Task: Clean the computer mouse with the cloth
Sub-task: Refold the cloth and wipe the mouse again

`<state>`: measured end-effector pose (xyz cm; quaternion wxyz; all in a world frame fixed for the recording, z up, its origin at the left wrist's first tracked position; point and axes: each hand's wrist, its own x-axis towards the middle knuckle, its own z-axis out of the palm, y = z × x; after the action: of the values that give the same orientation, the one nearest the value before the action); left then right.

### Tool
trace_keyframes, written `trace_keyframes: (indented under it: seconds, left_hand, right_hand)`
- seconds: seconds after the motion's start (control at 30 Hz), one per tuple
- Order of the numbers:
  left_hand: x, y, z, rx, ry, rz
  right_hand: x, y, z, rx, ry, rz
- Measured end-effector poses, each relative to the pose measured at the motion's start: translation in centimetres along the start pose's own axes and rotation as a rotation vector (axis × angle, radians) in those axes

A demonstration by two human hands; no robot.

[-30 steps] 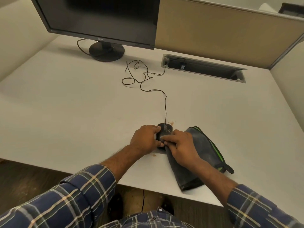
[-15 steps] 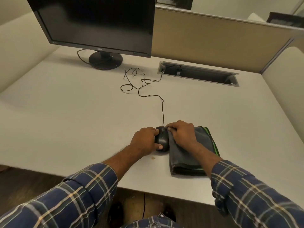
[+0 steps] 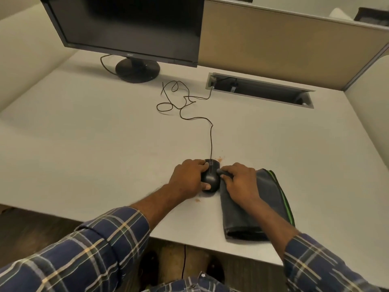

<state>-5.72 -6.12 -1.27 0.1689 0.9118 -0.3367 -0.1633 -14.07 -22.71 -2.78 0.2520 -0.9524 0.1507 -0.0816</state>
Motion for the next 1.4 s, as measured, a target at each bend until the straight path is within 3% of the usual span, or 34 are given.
trace_keyframes:
  seconds: [0.23, 0.37, 0.57, 0.73, 0.9, 1.2, 1.4]
  left_hand:
    - [0.3, 0.1, -0.1, 0.025, -0.022, -0.009]
    - [0.4, 0.2, 0.1, 0.034, -0.023, -0.019]
    - [0.4, 0.2, 0.1, 0.044, -0.038, -0.015]
    - [0.5, 0.4, 0.0, 0.097, -0.04, -0.007]
    - [0.4, 0.3, 0.3, 0.077, -0.03, -0.028]
    - [0.6, 0.1, 0.2, 0.068, -0.03, -0.014]
    - [0.6, 0.2, 0.1, 0.072, -0.026, -0.02]
  right_hand:
    - [3.3, 0.6, 0.1, -0.077, -0.049, 0.005]
    - [2.1, 0.2, -0.4, -0.074, 0.046, -0.072]
    - [3.8, -1.2, 0.2, -0.242, -0.096, -0.212]
    - [6.0, -0.9, 0.2, -0.212, -0.183, -0.137]
    - [4.5, -0.2, -0.2, -0.039, -0.098, -0.073]
    - [7.2, -1.4, 0.7, -0.199, -0.196, -0.054]
    - [2.3, -1.6, 0.5, -0.014, -0.069, -0.013]
